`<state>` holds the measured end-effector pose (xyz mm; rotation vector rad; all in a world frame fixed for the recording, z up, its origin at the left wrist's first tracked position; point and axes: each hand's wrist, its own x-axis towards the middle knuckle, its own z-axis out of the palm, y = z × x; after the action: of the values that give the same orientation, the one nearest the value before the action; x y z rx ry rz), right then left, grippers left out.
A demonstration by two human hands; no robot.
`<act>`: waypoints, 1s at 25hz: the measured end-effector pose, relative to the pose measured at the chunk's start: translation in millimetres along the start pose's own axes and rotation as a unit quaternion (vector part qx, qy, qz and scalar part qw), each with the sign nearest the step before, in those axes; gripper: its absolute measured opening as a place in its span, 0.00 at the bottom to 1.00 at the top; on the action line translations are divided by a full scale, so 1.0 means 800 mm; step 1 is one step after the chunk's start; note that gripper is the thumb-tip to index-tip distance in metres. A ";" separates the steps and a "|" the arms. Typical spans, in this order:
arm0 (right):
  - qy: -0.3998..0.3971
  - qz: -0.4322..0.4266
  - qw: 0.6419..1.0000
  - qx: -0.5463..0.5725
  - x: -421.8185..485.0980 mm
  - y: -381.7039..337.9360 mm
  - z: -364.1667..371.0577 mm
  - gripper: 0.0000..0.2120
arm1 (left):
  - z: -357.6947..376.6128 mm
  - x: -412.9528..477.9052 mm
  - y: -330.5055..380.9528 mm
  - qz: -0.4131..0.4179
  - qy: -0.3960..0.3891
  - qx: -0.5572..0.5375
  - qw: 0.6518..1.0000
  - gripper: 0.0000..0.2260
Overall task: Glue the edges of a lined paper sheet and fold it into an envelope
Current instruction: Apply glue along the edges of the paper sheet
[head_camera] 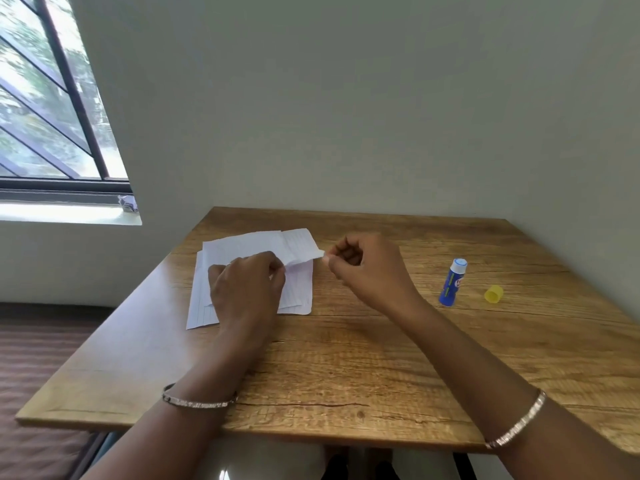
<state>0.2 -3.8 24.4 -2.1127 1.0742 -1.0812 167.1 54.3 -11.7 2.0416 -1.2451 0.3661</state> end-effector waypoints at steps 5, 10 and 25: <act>-0.050 0.036 0.995 -0.082 0.054 -0.017 0.047 0.09 | 0.005 -0.003 -0.004 0.006 -0.035 0.016 0.999 0.08; -0.130 0.198 0.969 -0.076 0.082 -0.009 0.082 0.16 | 0.007 -0.006 -0.009 -0.006 -0.046 -0.037 0.998 0.06; 0.022 0.199 0.934 0.297 0.071 -0.012 0.012 0.06 | 0.000 0.002 -0.022 0.001 0.053 -0.145 0.988 0.54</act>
<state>32.9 -44.8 49.6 -1.3329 0.9787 -1.0786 182.7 58.2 -18.2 1.7505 -1.1626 0.2727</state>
